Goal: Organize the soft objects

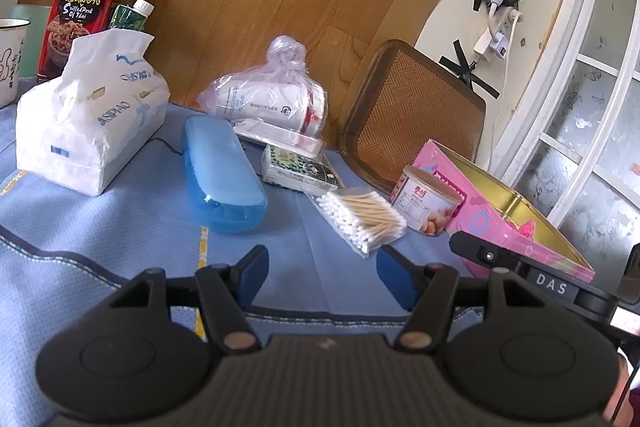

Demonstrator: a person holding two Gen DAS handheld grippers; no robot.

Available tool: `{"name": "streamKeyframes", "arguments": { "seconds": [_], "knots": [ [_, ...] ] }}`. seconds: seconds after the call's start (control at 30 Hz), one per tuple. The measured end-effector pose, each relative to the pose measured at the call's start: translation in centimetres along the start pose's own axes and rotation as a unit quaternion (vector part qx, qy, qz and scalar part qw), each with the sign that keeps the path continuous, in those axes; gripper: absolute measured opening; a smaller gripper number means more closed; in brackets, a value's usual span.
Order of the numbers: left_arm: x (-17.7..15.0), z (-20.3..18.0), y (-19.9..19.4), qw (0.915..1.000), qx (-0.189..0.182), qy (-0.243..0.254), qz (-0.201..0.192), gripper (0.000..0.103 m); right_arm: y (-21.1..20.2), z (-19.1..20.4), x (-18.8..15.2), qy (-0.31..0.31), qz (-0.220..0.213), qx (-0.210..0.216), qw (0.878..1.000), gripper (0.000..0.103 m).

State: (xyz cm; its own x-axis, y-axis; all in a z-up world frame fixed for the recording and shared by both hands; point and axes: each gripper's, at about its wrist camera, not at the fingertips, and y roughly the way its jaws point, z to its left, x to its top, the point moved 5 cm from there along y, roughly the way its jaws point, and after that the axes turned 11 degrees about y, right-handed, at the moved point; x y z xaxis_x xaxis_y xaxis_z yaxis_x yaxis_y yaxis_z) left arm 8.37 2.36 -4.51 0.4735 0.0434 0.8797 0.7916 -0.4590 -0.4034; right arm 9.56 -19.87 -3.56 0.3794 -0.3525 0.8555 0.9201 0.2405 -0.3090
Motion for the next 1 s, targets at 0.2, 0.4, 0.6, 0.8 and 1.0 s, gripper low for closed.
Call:
{"name": "streamKeyframes", "arguments": {
  "seconds": [0.2,0.4,0.6,0.8,1.0],
  "knots": [
    [0.1,0.1,-0.1,1.0,-0.002,-0.003,-0.002,0.061,0.0,0.1,0.0,-0.007,-0.003,-0.003,1.0,0.054],
    [0.1,0.1,-0.1,1.0,-0.003,-0.003,-0.003,0.061,0.0,0.2,0.0,-0.011,-0.003,-0.005,1.0,0.054],
    [0.1,0.4,-0.2,0.9999,0.006,-0.009,-0.004,0.061,0.1,0.5,-0.1,-0.015,0.001,-0.007,1.0,0.054],
    [0.2,2.1,-0.5,0.9982,0.027,-0.052,-0.012,0.061,1.1,2.9,-0.7,-0.083,0.029,0.022,0.996,0.055],
    [0.1,3.2,-0.3,0.9964,0.019,-0.082,-0.009,0.061,4.6,4.5,-0.3,-0.13,0.068,0.024,0.989,0.071]
  ]
}}
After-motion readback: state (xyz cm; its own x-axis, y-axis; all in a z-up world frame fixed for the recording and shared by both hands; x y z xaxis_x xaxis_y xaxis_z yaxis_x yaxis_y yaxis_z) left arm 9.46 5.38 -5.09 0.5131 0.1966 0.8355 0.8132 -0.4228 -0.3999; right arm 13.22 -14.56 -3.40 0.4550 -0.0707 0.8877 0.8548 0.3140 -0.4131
